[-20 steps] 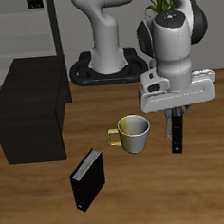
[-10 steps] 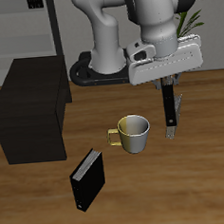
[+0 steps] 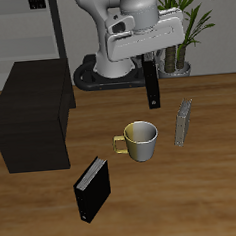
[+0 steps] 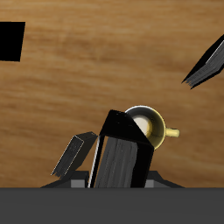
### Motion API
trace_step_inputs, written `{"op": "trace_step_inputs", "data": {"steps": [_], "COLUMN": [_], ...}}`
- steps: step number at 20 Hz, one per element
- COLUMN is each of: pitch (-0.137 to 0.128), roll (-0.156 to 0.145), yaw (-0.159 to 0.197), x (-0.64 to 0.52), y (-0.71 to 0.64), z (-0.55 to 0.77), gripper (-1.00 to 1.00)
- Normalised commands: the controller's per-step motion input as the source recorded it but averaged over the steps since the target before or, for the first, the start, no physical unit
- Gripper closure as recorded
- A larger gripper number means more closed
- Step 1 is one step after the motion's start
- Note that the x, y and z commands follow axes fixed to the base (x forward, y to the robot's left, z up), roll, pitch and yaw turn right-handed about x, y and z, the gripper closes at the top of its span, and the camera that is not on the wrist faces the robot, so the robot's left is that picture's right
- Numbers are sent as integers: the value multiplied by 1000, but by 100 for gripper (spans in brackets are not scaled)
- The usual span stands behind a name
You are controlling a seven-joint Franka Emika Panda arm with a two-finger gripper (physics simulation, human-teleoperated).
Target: Place the left black book upright on top of the shelf
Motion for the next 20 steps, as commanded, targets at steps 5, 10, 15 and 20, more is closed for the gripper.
{"op": "trace_step_inputs", "data": {"steps": [5, 10, 15, 20], "pitch": [-15, -19, 25, -3], "roll": [-42, -64, -29, -33], "yaw": [30, -2, -17, -35], "x": [-280, -229, -136, -87], "y": [-624, -729, -774, -577], "z": [372, 251, 104, 85], "gripper": [100, 100, 100, 100]}}
